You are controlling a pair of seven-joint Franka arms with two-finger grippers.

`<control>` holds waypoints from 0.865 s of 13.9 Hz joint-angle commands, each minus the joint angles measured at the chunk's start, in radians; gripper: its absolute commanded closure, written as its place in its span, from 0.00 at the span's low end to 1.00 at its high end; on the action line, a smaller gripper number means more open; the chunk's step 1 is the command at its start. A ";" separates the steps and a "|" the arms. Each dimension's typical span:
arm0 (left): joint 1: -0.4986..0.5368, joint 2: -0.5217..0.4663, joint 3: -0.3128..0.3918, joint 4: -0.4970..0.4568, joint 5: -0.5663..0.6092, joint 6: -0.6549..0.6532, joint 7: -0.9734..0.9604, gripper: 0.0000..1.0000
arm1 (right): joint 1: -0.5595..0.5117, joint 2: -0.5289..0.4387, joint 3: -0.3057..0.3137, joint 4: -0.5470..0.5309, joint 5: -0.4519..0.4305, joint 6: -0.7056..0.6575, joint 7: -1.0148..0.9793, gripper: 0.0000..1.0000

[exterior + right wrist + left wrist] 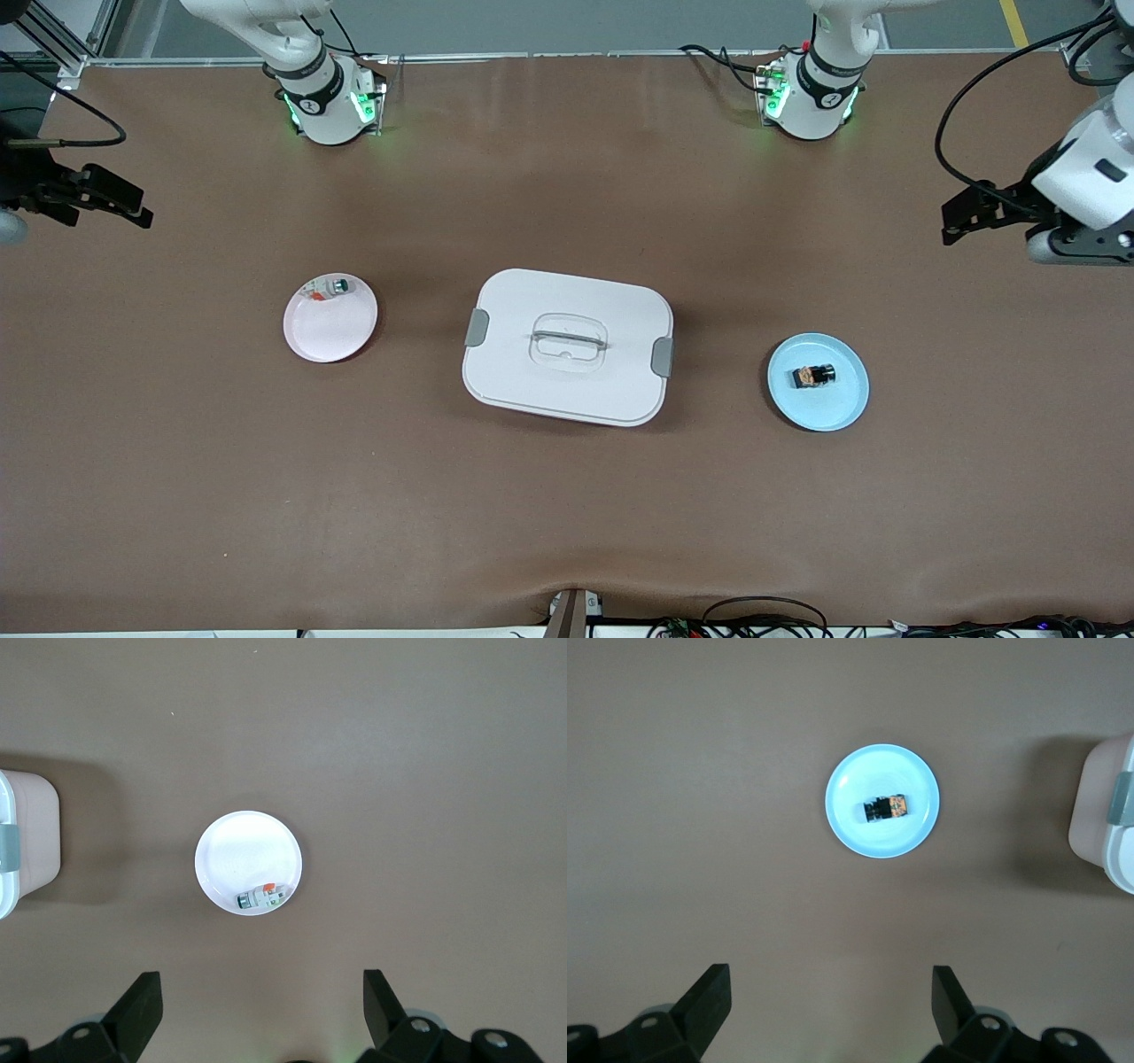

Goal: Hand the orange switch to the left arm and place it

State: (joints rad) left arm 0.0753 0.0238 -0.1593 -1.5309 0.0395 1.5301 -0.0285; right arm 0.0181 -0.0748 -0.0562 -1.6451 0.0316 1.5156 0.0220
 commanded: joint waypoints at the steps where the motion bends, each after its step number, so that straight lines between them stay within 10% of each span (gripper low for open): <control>1: -0.012 -0.024 0.009 0.011 0.011 -0.037 -0.034 0.00 | -0.014 -0.028 0.010 -0.030 0.017 0.028 -0.005 0.00; 12: -0.080 -0.163 0.043 -0.112 0.003 -0.008 -0.097 0.00 | 0.023 -0.036 0.021 0.007 -0.041 0.028 -0.007 0.00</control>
State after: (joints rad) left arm 0.0078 -0.1047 -0.1325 -1.6082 0.0395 1.5056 -0.1235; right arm 0.0313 -0.0927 -0.0369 -1.6419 0.0094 1.5374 0.0189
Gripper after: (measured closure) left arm 0.000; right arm 0.000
